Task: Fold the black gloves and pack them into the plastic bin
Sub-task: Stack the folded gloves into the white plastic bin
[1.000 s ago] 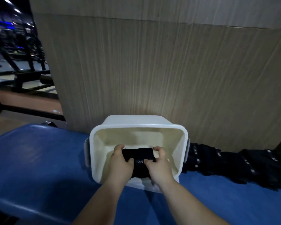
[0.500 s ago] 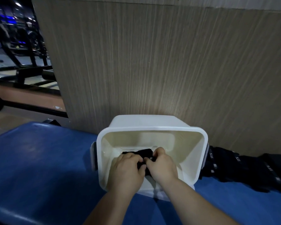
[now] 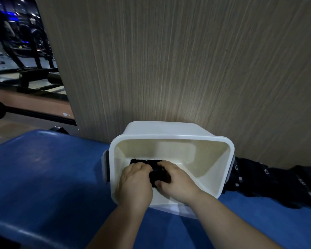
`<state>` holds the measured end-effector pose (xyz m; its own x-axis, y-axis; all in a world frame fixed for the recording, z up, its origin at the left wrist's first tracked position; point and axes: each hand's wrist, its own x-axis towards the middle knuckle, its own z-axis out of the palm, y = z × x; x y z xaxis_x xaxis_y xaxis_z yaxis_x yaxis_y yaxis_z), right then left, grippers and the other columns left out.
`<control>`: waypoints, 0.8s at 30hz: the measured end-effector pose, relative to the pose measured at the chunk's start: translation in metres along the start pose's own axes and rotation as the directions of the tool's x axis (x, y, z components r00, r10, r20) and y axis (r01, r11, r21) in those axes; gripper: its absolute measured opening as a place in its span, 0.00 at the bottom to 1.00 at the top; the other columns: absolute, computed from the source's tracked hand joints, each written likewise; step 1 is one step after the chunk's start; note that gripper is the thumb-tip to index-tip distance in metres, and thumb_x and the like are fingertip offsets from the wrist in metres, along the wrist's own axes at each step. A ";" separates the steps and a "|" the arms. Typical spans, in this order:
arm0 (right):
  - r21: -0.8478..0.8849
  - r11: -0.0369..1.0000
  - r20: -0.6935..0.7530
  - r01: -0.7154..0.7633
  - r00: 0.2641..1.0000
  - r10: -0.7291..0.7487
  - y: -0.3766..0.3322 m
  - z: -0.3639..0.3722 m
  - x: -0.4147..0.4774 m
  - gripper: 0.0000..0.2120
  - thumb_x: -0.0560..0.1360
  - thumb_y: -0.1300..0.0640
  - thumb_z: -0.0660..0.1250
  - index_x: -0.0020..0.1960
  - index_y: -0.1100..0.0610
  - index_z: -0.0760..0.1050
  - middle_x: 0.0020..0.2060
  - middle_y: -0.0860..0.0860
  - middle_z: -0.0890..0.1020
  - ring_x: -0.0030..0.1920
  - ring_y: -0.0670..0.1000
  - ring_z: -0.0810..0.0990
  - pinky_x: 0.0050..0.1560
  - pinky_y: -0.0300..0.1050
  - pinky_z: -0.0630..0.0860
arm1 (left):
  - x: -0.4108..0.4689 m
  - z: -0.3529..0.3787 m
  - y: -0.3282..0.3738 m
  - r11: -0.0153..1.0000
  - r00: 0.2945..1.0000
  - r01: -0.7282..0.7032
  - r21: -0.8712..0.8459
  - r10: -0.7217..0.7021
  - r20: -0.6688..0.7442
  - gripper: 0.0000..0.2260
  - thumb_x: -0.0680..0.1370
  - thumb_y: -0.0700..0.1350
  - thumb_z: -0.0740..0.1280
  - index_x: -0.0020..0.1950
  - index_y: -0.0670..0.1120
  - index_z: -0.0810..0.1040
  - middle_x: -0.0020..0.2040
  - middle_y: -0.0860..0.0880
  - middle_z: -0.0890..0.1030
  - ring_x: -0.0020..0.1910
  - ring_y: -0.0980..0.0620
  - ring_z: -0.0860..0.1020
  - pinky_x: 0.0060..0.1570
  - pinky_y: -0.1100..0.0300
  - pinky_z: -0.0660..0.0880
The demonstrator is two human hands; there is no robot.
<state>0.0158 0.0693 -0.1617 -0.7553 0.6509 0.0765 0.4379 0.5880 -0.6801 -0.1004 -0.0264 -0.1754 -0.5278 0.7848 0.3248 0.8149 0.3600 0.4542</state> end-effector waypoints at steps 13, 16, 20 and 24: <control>-0.245 0.969 0.062 0.027 0.998 -0.012 -0.003 0.004 0.000 0.31 0.77 0.51 0.62 0.77 0.51 0.56 0.76 0.46 0.58 0.72 0.51 0.64 0.71 0.40 0.61 | 0.003 0.015 -0.014 0.998 0.993 0.005 -0.062 0.003 0.122 0.23 0.80 0.39 0.56 0.75 0.50 0.64 0.72 0.52 0.68 0.70 0.55 0.66 0.70 0.60 0.62; -0.274 0.961 0.047 0.031 0.999 -0.019 -0.006 0.003 -0.002 0.29 0.78 0.51 0.61 0.77 0.51 0.56 0.76 0.46 0.59 0.71 0.51 0.65 0.69 0.39 0.61 | 0.004 0.017 -0.016 0.998 0.992 0.008 -0.066 0.001 0.129 0.24 0.80 0.38 0.55 0.76 0.50 0.62 0.74 0.52 0.66 0.72 0.54 0.63 0.71 0.60 0.61; -0.280 0.959 0.024 0.050 0.999 -0.046 -0.012 0.002 -0.006 0.28 0.78 0.52 0.61 0.76 0.51 0.57 0.74 0.46 0.63 0.69 0.51 0.67 0.67 0.38 0.62 | 0.004 0.015 -0.016 0.997 0.993 0.003 -0.077 0.006 0.116 0.23 0.81 0.39 0.56 0.76 0.50 0.63 0.74 0.52 0.66 0.72 0.54 0.64 0.72 0.60 0.60; -0.240 0.971 -0.036 -0.003 0.999 -0.006 -0.010 0.001 -0.011 0.29 0.76 0.50 0.64 0.75 0.51 0.59 0.71 0.47 0.65 0.67 0.49 0.68 0.66 0.41 0.66 | -0.002 0.006 -0.009 0.994 0.998 -0.035 -0.103 0.040 0.045 0.21 0.80 0.40 0.59 0.74 0.49 0.66 0.74 0.52 0.67 0.74 0.53 0.62 0.73 0.61 0.57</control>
<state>0.0194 0.0559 -0.1567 -0.7399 0.6643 0.1066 0.5444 0.6842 -0.4853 -0.1057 -0.0282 -0.1853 -0.4835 0.8205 0.3050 0.8039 0.2782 0.5258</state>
